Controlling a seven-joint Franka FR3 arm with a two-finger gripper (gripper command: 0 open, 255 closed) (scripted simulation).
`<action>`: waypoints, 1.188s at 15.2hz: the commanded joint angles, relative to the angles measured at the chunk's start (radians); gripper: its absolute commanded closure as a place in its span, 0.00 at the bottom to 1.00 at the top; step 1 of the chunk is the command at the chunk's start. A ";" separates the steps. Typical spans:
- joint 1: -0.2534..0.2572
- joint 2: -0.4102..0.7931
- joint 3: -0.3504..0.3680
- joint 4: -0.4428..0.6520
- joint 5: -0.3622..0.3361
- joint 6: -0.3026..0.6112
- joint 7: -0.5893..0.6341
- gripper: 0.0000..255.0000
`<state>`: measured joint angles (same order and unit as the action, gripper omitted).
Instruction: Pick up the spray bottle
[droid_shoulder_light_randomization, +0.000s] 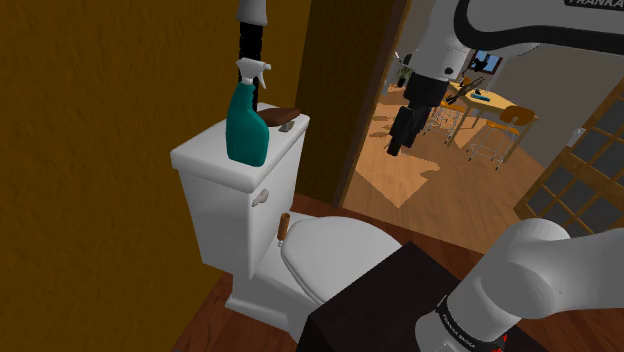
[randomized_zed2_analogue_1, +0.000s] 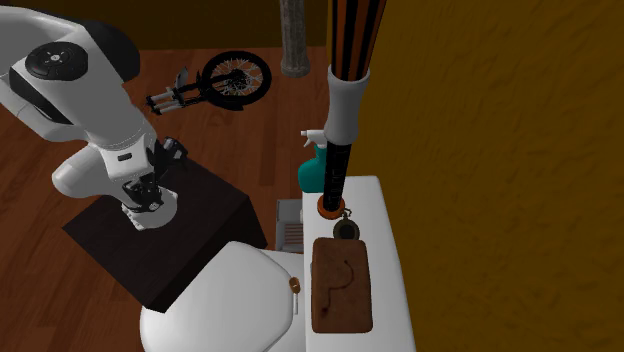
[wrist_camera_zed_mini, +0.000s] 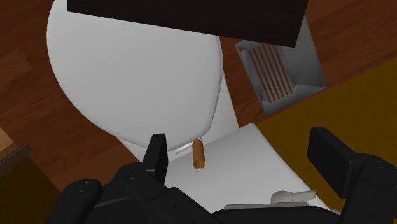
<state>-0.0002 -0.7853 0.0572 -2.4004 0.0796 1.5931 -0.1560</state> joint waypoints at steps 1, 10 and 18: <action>0.000 0.000 0.000 0.000 0.000 0.000 0.000 0.00; 0.074 0.186 0.057 0.050 0.077 0.312 -0.050 0.00; 0.133 0.365 0.110 0.156 0.122 0.544 -0.102 0.00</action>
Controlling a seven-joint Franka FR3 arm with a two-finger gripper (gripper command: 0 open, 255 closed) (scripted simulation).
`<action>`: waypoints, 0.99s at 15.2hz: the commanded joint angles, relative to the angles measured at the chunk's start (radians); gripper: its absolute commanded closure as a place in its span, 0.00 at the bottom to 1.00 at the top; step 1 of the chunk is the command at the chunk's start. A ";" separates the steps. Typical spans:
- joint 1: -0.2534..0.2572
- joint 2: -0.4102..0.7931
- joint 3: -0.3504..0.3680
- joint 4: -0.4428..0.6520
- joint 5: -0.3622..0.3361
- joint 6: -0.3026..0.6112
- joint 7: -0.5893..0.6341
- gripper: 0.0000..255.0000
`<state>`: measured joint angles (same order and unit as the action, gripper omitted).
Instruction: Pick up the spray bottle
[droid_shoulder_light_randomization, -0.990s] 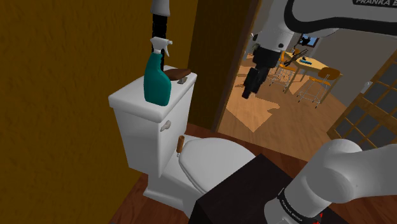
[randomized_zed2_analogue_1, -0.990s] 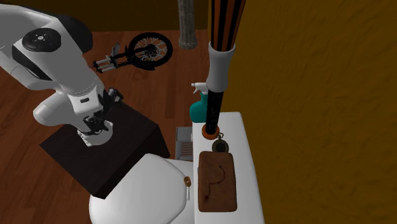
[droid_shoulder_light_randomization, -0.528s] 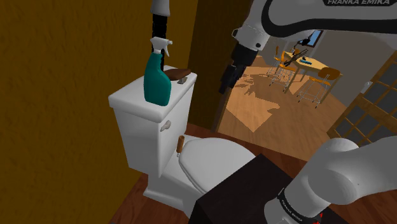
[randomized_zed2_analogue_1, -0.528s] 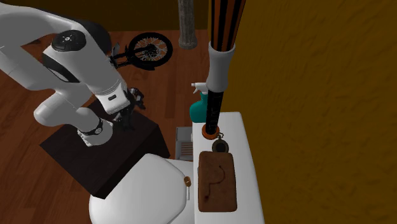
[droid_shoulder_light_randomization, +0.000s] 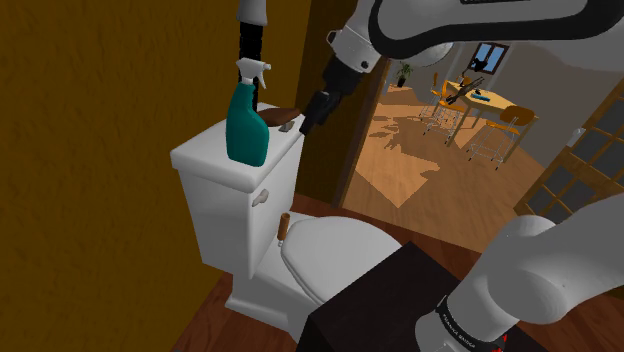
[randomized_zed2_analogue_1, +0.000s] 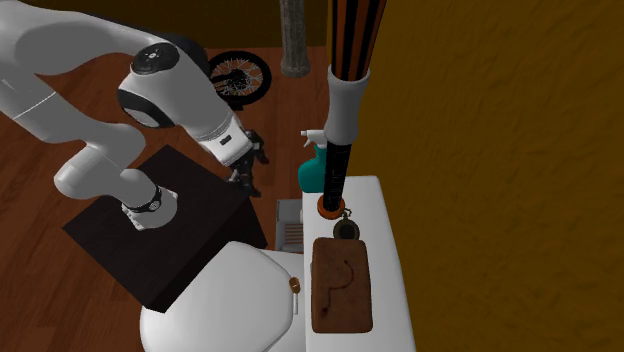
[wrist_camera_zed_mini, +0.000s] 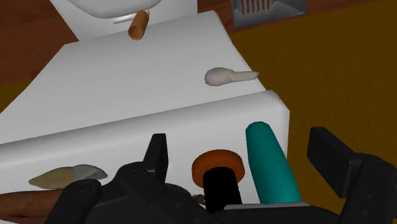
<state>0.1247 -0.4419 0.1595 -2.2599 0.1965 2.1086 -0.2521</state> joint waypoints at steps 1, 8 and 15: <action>0.014 0.044 0.014 0.033 0.009 0.054 -0.012 0.00; 0.057 0.199 0.063 0.169 0.020 0.212 -0.055 0.00; 0.068 0.236 0.075 0.139 0.028 0.303 -0.073 0.00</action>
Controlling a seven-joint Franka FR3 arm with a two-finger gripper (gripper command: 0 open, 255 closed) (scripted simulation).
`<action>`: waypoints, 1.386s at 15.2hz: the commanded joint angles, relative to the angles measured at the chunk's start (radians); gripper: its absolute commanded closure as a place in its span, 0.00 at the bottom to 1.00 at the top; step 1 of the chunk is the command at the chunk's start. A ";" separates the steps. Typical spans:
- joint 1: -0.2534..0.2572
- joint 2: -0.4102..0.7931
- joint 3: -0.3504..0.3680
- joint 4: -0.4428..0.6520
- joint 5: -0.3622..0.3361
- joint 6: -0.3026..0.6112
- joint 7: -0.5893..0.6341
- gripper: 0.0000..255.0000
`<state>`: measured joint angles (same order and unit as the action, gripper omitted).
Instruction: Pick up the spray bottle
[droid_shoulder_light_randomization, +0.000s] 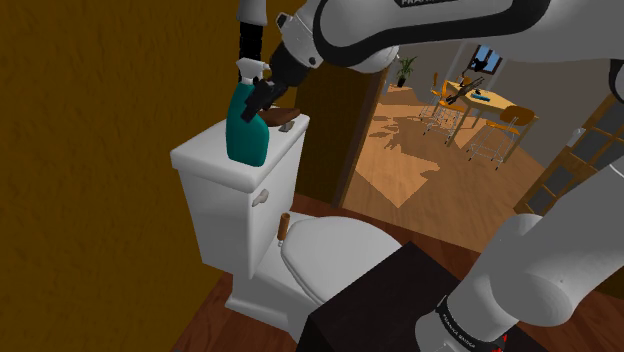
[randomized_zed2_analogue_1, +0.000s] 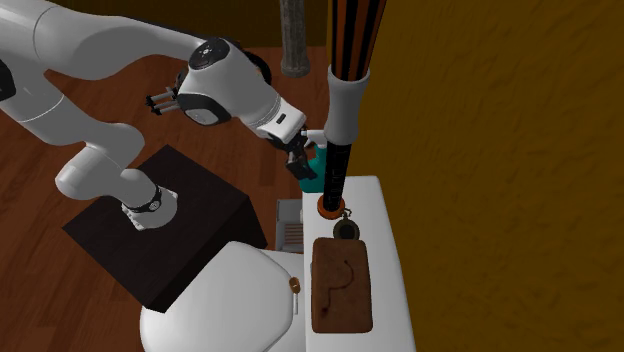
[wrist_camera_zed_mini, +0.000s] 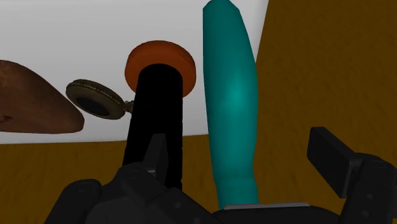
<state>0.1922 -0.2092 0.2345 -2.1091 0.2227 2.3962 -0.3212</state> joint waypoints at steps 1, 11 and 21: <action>0.001 0.005 0.001 -0.023 0.004 0.029 -0.006 0.00; 0.003 0.011 0.001 -0.040 0.007 0.051 -0.010 1.00; -0.003 -0.005 -0.002 0.039 -0.006 -0.044 0.006 1.00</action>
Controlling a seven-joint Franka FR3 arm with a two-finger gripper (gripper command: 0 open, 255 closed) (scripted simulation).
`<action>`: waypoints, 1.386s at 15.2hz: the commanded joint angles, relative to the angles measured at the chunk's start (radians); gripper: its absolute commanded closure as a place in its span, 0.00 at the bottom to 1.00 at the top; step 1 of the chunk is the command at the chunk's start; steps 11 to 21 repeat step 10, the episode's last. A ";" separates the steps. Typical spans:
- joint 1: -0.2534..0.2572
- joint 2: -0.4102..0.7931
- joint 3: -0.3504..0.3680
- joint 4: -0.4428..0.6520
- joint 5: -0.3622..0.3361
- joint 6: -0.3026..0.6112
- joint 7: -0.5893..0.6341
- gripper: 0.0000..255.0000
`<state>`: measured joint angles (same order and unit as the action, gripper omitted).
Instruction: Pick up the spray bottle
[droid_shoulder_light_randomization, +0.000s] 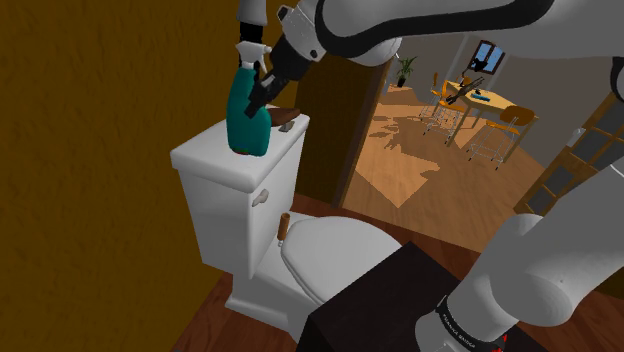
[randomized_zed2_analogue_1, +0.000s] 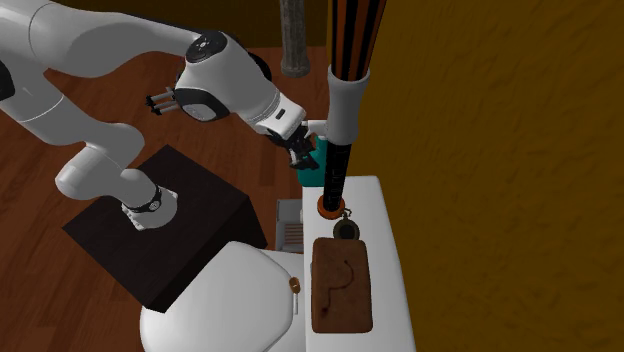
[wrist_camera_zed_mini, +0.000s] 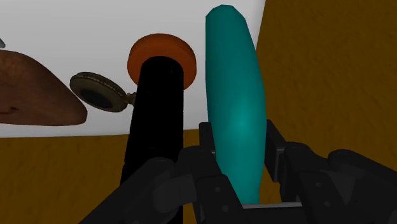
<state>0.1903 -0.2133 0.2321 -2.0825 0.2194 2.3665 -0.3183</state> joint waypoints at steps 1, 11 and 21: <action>-0.001 -0.003 0.000 0.025 -0.004 -0.027 0.006 1.00; -0.006 -0.005 -0.003 0.118 -0.017 -0.122 0.022 1.00; -0.006 -0.005 -0.003 0.118 -0.017 -0.122 0.022 1.00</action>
